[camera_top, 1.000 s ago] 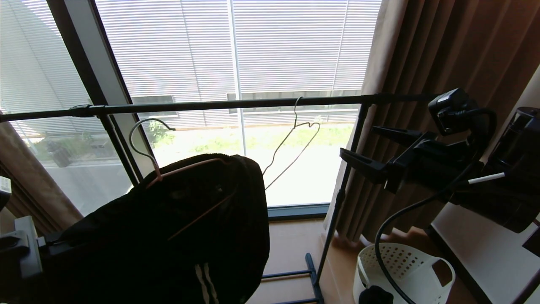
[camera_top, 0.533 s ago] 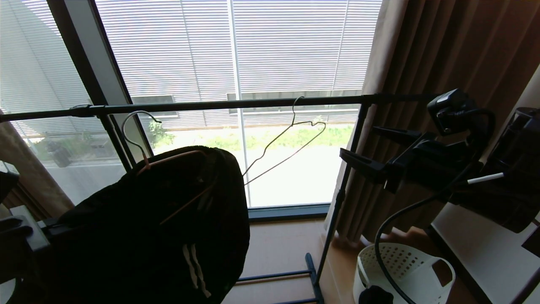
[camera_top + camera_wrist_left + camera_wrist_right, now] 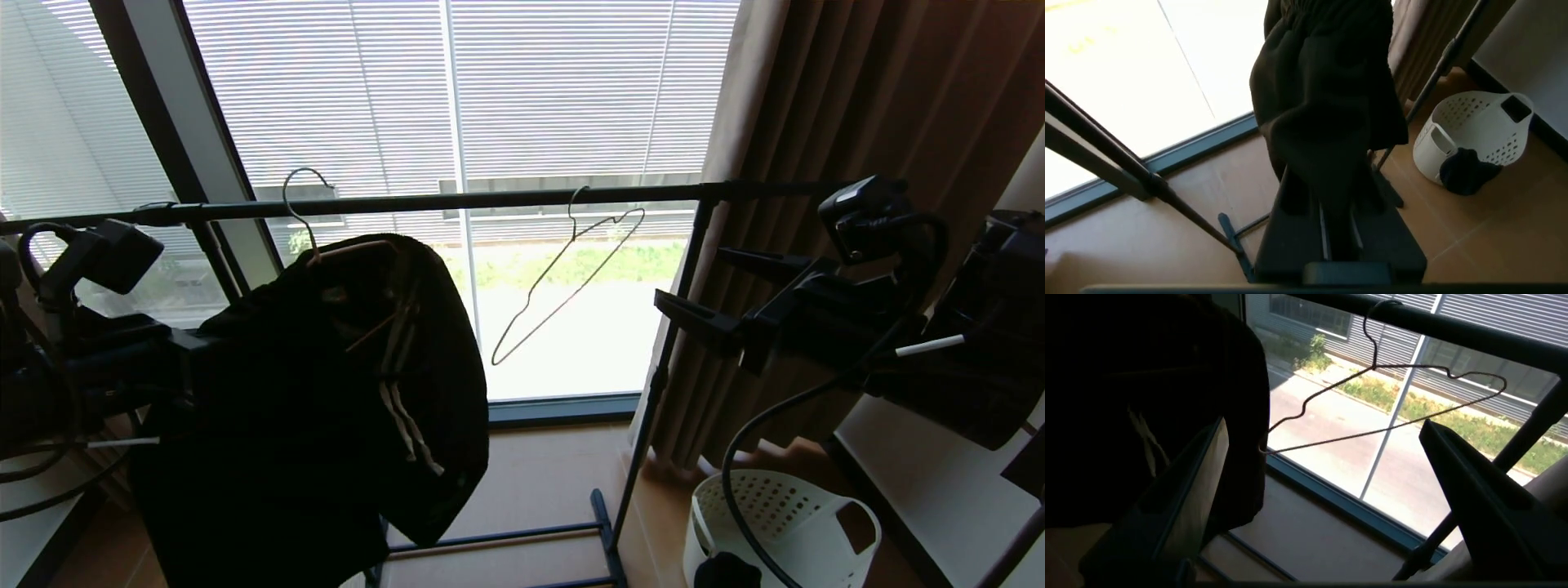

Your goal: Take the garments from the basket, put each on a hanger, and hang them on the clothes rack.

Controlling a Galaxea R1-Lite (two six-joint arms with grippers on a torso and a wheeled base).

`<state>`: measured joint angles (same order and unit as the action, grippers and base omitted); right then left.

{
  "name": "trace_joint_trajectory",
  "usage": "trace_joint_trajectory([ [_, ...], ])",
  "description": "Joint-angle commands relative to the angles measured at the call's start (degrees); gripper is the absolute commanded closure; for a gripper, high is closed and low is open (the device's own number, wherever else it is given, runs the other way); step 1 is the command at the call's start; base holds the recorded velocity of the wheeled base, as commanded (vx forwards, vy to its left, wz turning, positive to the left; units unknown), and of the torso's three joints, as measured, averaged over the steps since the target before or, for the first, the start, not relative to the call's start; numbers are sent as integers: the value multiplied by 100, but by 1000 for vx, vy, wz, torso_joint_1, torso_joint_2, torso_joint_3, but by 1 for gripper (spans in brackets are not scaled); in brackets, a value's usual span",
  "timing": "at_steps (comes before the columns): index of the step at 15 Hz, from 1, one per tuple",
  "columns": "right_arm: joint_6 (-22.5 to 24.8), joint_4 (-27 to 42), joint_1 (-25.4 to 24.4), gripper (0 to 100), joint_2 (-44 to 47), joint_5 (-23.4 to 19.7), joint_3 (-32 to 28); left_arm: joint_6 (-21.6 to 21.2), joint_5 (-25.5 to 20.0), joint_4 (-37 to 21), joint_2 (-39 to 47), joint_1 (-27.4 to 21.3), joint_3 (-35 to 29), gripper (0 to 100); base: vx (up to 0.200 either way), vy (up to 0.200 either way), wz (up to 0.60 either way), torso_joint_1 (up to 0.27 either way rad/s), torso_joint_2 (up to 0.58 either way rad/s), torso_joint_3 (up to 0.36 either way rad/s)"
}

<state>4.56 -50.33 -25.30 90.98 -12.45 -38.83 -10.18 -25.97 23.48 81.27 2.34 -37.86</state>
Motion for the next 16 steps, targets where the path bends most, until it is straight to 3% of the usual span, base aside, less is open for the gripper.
trace_joint_trajectory([
  [1,1,-3,-2,0,43,-3,-2,-2,13,8,257,82,139,100,0,0,0,0,0,0],
  [3,1,-3,-10,0,43,-3,-2,-2,4,8,266,276,139,100,0,0,0,0,0,0],
  [6,1,-3,-19,0,43,-3,7,-10,4,34,301,118,95,100,0,0,0,0,0,0],
  [10,1,-3,-19,0,43,-3,16,51,30,649,855,-155,-221,100,0,0,0,0,0,0],
  [16,1,-11,-10,0,43,49,7,288,30,1326,1857,-164,-731,100,0,0,0,0,0,0],
])
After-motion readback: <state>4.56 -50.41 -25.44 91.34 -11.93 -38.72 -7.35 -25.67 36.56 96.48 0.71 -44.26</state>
